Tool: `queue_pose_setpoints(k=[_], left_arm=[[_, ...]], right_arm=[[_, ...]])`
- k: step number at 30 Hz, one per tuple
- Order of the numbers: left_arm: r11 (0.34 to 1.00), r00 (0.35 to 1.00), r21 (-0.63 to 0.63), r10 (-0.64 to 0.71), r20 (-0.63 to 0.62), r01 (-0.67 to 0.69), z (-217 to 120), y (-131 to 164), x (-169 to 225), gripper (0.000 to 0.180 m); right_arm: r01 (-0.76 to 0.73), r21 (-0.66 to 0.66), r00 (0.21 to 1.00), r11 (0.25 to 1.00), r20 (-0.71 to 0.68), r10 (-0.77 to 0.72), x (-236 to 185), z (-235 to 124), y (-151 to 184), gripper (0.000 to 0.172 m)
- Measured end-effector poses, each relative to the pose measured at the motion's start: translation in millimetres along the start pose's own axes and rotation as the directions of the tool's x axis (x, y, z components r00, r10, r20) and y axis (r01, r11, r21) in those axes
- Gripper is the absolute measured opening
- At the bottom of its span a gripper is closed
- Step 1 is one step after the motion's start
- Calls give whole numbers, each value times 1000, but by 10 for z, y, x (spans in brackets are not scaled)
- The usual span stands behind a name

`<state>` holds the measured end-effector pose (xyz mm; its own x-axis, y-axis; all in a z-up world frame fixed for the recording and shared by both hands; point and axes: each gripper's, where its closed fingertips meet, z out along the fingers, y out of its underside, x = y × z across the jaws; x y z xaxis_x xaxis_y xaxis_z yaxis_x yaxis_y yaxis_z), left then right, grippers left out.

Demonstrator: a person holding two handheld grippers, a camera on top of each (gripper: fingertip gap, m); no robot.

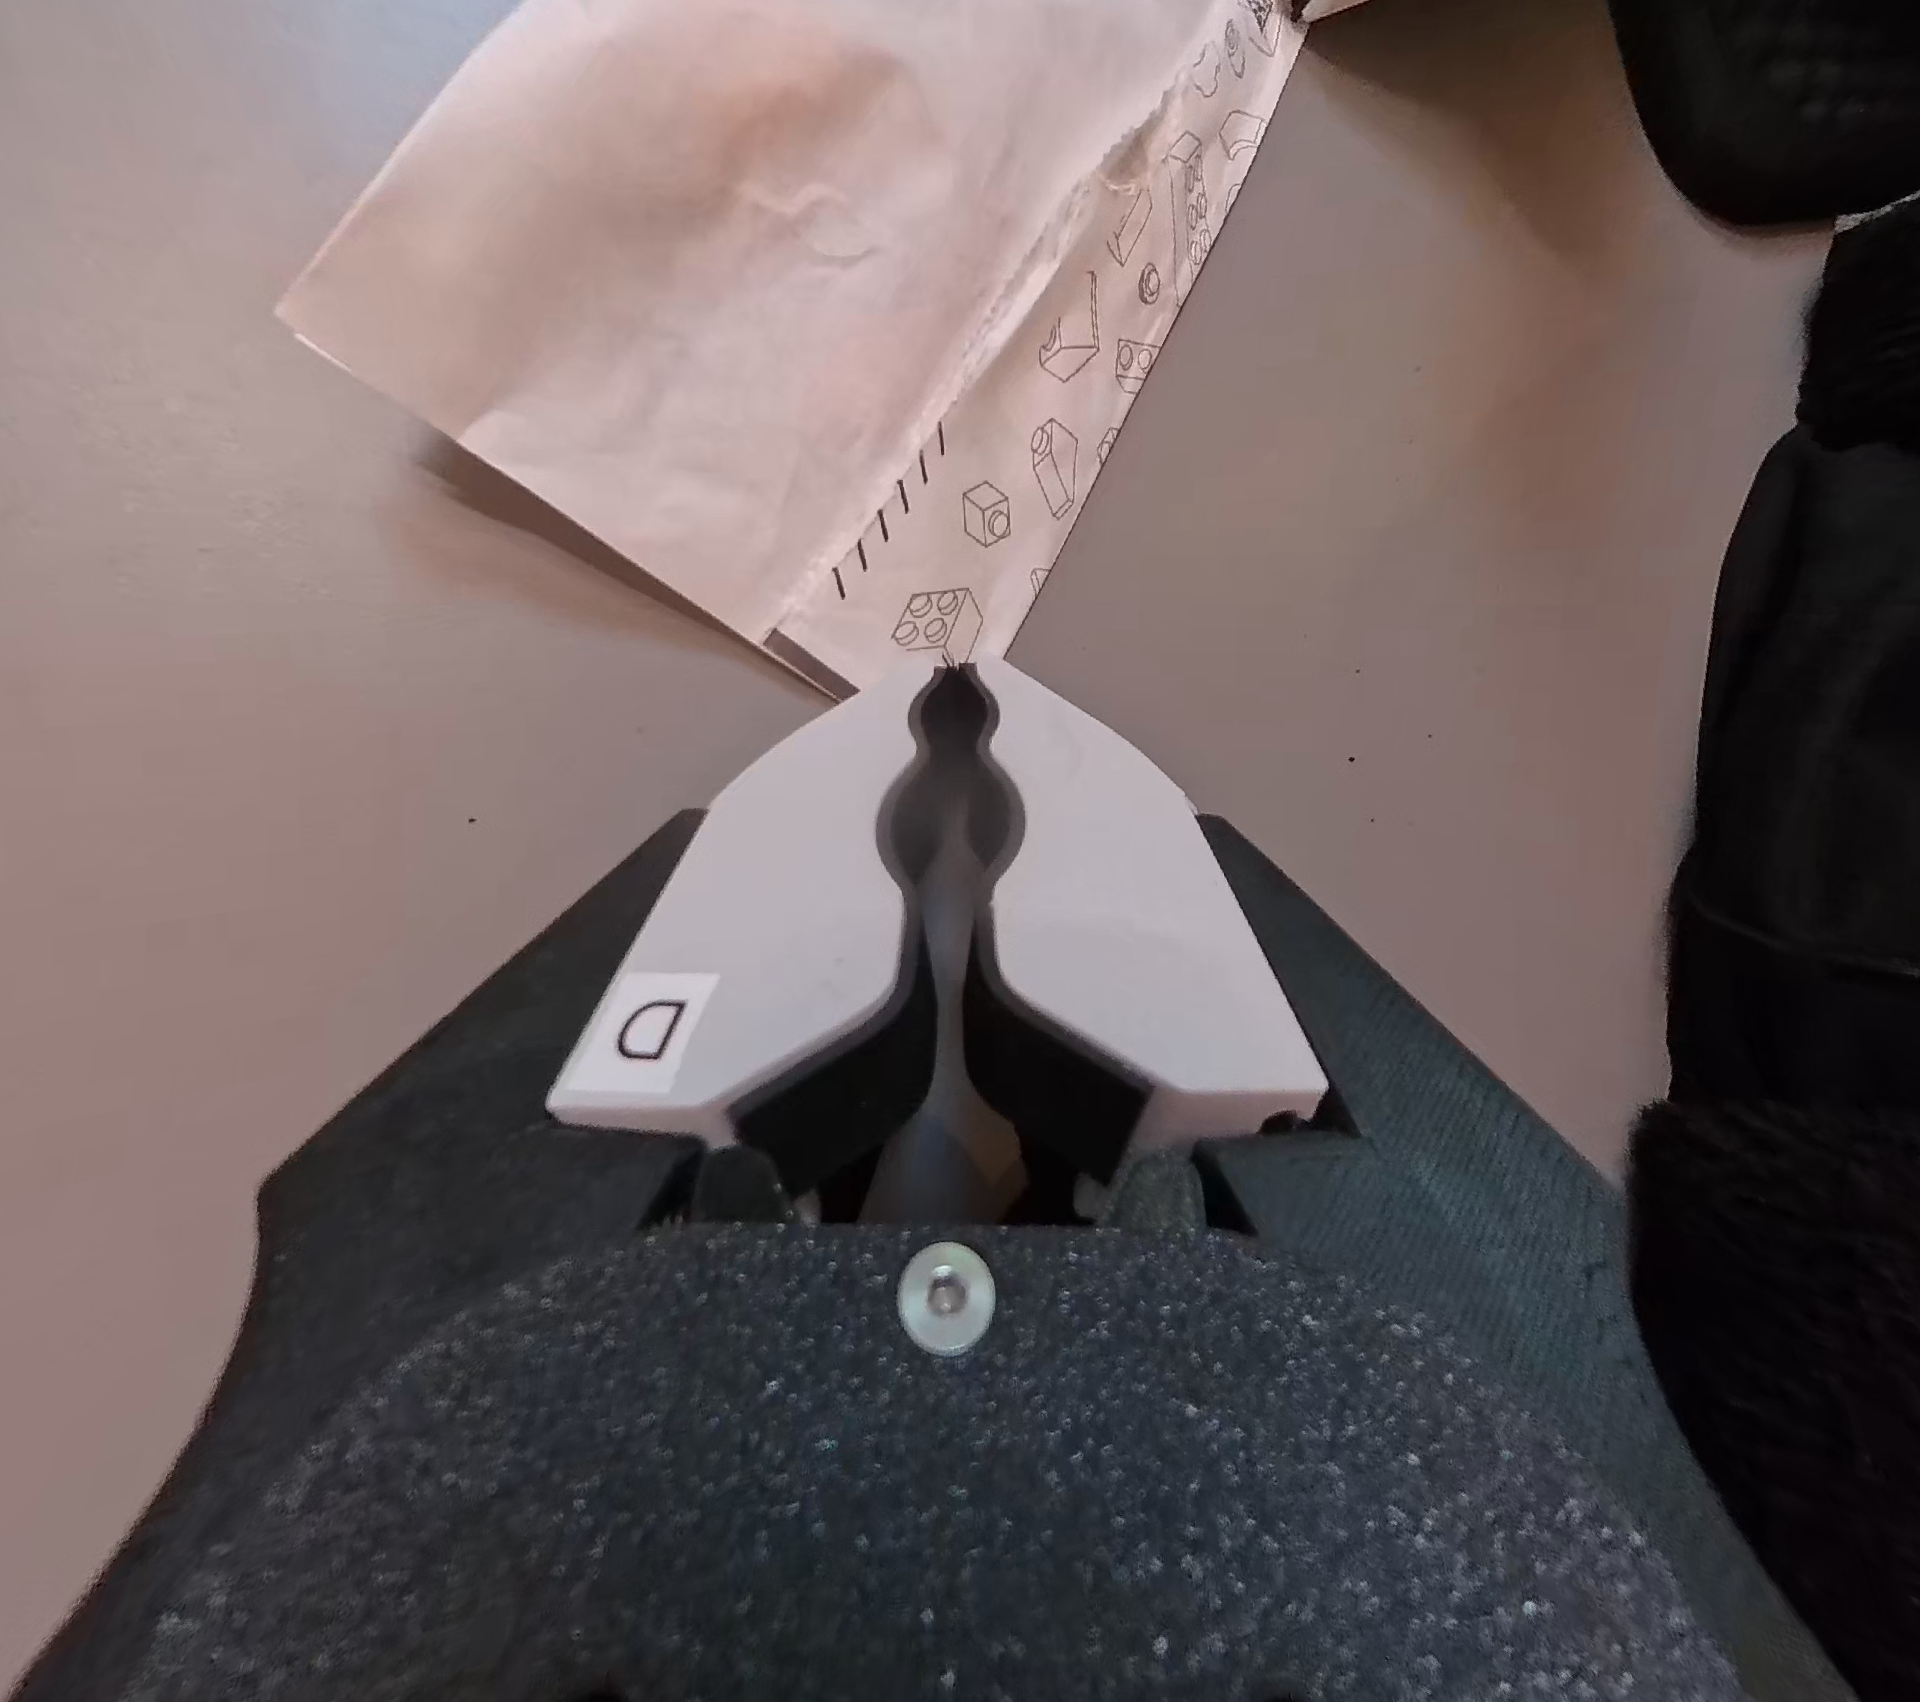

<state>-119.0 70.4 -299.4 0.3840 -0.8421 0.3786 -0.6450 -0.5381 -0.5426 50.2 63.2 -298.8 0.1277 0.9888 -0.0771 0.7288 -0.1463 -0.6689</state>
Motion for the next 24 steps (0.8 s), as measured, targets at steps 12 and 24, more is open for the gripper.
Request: queue_pose_setpoints(k=[12, 24], left_arm=[[980, 994, 184, 87, -69, -73, -234, -184, 138, 0], [851, 971, 470, 223, 81, -234, -669, -610, 264, 61]], right_arm=[[226, 106, 961, 968, -188, -204, -41, -254, -296, 0], [383, 20, 873, 924, -335, -355, 2, -200, -306, 43]])
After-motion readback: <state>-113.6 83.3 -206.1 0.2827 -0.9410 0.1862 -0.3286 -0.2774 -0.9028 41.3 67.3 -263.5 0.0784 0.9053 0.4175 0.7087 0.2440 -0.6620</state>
